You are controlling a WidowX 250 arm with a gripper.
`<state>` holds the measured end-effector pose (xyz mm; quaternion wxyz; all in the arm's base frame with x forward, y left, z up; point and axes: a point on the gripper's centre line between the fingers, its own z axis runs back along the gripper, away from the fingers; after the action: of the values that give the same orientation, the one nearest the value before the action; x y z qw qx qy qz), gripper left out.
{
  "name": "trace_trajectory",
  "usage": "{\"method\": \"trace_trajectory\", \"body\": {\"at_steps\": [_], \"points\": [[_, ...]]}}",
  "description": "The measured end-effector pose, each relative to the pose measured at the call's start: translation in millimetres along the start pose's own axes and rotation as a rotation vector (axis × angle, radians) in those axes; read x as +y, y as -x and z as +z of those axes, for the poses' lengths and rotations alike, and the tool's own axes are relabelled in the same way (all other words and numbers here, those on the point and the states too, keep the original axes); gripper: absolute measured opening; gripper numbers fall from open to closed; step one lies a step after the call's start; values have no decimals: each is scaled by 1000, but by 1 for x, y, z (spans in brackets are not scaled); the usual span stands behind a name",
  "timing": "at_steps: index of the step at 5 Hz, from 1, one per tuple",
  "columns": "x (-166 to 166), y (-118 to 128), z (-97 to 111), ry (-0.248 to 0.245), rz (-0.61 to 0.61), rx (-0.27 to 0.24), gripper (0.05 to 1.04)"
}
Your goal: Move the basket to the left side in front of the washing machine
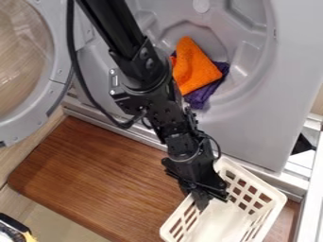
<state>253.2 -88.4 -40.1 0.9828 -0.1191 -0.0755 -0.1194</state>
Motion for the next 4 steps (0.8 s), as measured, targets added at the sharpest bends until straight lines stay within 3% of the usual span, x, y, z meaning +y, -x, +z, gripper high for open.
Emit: {"method": "trace_trajectory", "body": {"at_steps": [1, 2, 3, 4], "points": [[1, 0, 19, -40, -43, 30, 96], [5, 2, 54, -102, -85, 15, 96], [37, 20, 81, -182, -21, 17, 96], [67, 30, 91, -210, 63, 18, 96]]}}
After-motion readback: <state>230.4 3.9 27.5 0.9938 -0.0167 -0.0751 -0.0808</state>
